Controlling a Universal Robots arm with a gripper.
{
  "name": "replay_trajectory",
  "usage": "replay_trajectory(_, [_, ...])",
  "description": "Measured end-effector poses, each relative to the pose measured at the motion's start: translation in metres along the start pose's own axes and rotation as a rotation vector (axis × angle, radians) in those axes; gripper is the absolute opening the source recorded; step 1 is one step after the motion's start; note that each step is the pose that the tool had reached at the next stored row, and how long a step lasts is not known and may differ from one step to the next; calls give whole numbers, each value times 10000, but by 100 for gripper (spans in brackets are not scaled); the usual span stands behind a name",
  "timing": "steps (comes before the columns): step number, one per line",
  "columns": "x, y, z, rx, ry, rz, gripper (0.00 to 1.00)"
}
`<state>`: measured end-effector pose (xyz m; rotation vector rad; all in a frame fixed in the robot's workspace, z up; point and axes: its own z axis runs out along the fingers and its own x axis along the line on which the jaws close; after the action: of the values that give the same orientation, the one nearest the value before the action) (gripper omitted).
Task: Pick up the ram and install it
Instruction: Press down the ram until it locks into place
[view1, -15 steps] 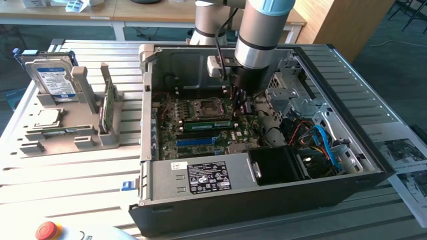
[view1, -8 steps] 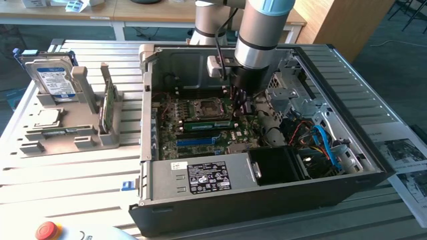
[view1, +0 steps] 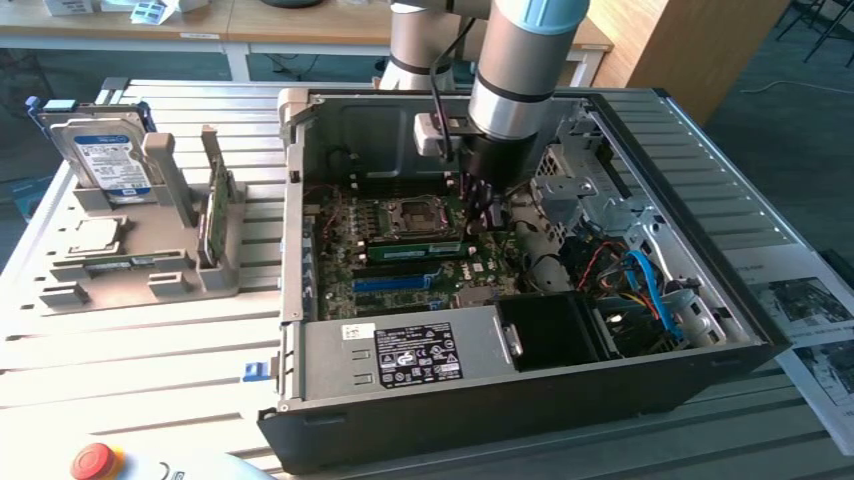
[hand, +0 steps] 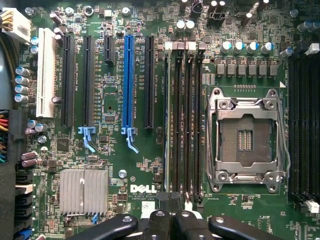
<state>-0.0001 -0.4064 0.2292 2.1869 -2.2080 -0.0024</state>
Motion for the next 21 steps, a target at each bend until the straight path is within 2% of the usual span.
replay_trajectory(21, [-33, -1, 9, 1, -3, -2, 10])
